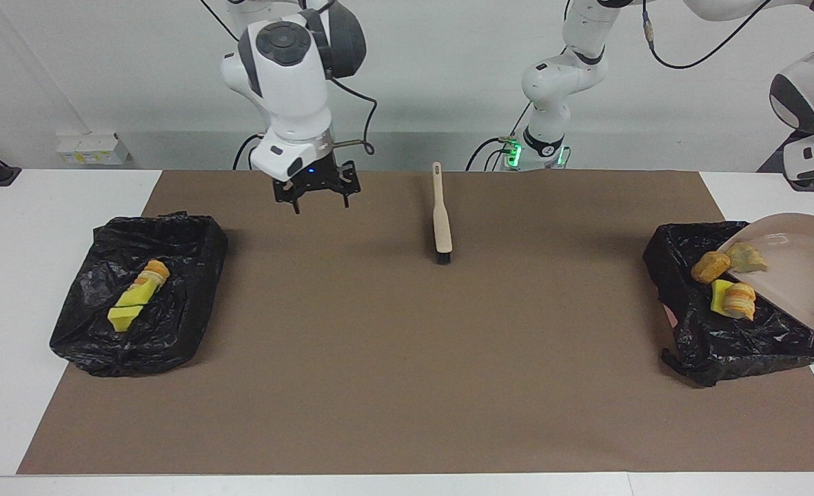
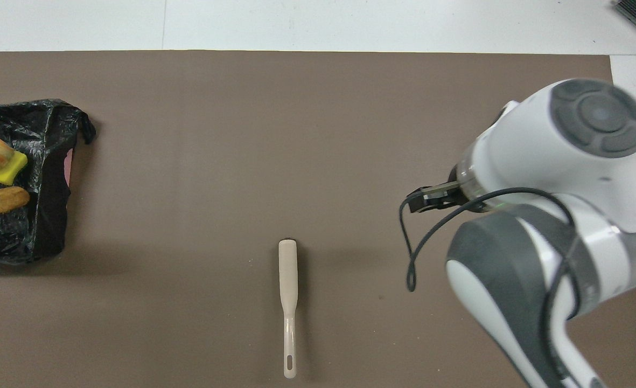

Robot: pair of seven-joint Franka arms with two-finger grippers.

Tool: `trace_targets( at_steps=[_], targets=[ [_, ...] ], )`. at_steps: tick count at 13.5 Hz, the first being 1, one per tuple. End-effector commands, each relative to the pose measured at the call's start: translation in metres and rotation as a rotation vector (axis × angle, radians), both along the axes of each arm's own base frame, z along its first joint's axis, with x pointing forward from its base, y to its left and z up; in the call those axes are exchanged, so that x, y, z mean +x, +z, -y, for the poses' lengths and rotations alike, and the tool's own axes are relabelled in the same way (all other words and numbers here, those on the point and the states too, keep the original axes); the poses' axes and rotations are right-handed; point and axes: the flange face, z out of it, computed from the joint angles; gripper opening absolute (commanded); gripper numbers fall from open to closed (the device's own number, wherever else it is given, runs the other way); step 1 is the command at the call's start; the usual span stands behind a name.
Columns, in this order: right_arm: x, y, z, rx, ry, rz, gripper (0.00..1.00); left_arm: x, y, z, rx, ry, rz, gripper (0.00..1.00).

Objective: Sweep and dump trash in bin
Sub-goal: 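Carry the dustpan to the black bag and tip it with the left gripper, then bring the dustpan back and lower it onto the table center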

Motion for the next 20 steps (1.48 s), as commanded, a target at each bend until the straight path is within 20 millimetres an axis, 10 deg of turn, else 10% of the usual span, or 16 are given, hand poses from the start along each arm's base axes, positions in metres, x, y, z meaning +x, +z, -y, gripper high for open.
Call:
trace_targets(
  at_steps=[1, 7, 11, 14, 20],
  targets=[
    [0.011, 0.026, 0.05, -0.055, 0.055, 0.015, 1.0, 0.013, 0.013, 0.014, 0.11, -0.084, -0.031, 0.0],
    [0.006, 0.04, 0.14, 0.002, -0.039, -0.022, 1.0, 0.027, 0.06, 0.05, 0.158, -0.123, -0.004, 0.0],
    [0.001, 0.044, 0.172, 0.018, -0.092, -0.032, 1.0, 0.018, 0.047, 0.083, -0.264, 0.049, 0.085, 0.0],
    [0.002, 0.045, 0.176, 0.02, -0.098, -0.024, 1.0, 0.004, 0.032, 0.146, -0.407, 0.266, 0.194, 0.0],
    [0.001, 0.045, 0.168, 0.018, -0.086, -0.022, 1.0, -0.006, -0.007, 0.34, -0.637, 0.723, 0.363, 0.0]
  ],
)
